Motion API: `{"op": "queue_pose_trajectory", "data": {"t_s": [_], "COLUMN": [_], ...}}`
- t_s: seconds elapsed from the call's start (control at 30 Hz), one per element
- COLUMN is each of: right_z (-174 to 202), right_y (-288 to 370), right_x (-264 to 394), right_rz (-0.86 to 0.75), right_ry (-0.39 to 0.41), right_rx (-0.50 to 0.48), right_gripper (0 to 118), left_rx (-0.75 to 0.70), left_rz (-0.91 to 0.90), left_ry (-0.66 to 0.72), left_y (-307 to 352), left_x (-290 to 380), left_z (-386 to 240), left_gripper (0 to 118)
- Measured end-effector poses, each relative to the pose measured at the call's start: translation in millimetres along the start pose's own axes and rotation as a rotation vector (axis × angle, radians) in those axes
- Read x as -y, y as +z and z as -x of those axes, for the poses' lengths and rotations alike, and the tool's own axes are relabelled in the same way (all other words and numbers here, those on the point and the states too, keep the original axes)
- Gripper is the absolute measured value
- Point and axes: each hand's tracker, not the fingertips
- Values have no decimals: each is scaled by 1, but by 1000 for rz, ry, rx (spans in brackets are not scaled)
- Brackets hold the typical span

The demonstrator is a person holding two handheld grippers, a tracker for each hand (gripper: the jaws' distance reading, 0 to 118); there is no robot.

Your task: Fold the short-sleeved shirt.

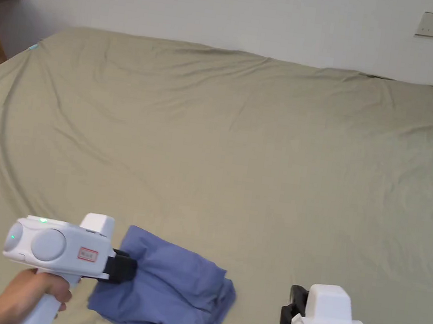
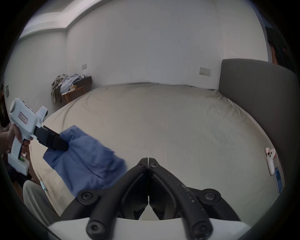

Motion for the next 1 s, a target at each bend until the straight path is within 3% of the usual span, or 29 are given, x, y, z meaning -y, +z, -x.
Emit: {"op": "queue_pose_trajectory", "data": {"t_s": [0.13,0.33,0.57,0.6,0.7,0.73,0.8,1.0], "right_z": [10,19,18,17,14,13,10,-4], "right_y": [-3,-15,-29,-29,-22,-19,-8,38], "right_x": [-16,-32,-39,-40,-43,-45,-50,-74], "right_rz": [-31,-56,-51,-51,-62,-67,-95,-222], "right_ry": [13,8,7,7,10,10,7,10], "right_rx": [6,14,40,42,51,51,62,98], "right_gripper": [2,2,2,2,2,2,2,2], "left_rx": [-200,-431,-432,-443,-417,-394,-358,-359], "left_rz": [15,33,34,22,-46,-69,-172,-440], "left_ry": [-27,53,177,186,249,263,250,149], "left_y": [8,23,23,27,37,43,62,128], "left_x": [-17,-29,-25,-27,-29,-30,-34,-44], "left_z": [79,188,243,228,219,212,192,96], "left_gripper": [22,22,26,40,117,118,107,106]}}
